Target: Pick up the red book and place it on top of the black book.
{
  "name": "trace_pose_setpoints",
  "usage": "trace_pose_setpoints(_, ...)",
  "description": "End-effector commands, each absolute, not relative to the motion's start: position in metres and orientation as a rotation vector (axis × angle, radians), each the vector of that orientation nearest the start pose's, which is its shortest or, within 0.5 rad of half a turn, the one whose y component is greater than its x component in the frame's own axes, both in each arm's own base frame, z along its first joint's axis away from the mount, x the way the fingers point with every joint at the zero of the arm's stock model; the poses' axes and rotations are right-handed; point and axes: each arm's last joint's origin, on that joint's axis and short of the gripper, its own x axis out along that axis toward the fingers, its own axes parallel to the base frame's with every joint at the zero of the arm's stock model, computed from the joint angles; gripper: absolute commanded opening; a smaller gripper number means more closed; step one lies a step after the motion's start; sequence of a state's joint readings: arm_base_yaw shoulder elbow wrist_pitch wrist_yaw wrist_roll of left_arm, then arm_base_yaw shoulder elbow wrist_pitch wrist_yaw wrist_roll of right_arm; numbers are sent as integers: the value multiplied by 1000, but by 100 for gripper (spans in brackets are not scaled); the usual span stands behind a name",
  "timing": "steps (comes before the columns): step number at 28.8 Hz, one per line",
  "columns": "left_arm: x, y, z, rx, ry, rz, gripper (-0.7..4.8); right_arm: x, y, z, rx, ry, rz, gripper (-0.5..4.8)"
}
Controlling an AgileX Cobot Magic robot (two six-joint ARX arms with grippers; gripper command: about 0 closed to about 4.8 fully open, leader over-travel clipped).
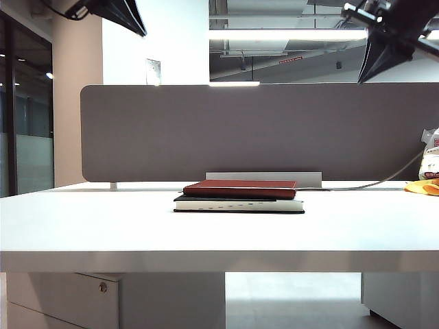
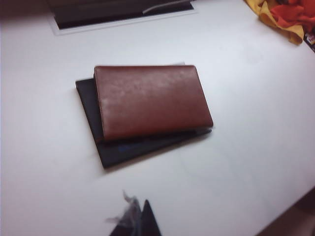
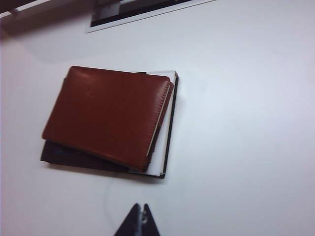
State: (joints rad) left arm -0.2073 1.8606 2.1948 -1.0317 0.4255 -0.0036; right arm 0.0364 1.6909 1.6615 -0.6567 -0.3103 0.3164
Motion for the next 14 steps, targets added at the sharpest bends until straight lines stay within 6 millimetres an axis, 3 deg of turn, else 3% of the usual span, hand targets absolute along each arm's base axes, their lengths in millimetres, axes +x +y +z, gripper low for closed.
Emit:
trace_pose_setpoints(1,353,-87,447,-73,683,-607,-6,358,22,374,387,701,234,-1)
trace_pose_setpoints(14,297,-75,489,-69,601,-603,-6,301,20,422,333,612,265,-1)
